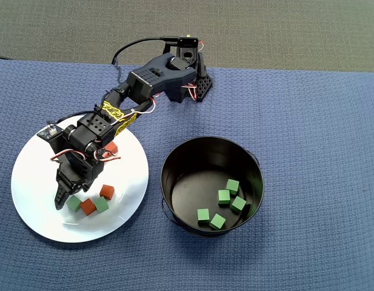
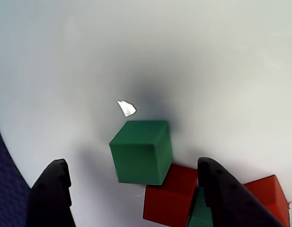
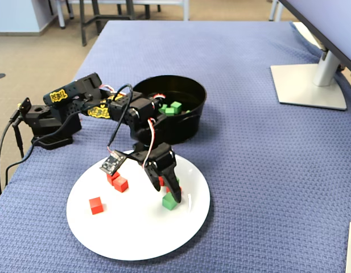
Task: Pick up the green cubes from the white plate and place them in the black recipient
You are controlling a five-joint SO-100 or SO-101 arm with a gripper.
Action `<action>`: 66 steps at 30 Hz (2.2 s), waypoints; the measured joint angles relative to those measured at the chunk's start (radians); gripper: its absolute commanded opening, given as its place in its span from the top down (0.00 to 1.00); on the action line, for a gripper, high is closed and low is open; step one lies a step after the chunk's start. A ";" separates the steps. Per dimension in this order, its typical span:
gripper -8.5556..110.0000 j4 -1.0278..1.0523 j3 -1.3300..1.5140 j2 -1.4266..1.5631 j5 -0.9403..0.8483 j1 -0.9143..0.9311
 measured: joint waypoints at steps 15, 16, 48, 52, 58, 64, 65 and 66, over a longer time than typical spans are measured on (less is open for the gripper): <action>0.71 -0.014 -0.025 -0.043 -0.066 0.002; 0.71 -0.021 -0.025 -0.043 -0.069 0.005; 0.76 -0.121 -0.025 -0.055 -0.094 0.031; 0.77 -0.127 -0.011 -0.055 -0.095 0.031; 0.77 -0.135 0.009 -0.055 -0.095 0.029; 0.77 -0.153 0.038 -0.051 -0.095 0.020; 0.77 -0.156 0.043 -0.051 -0.095 0.018; 0.77 -0.160 0.049 -0.044 -0.095 0.018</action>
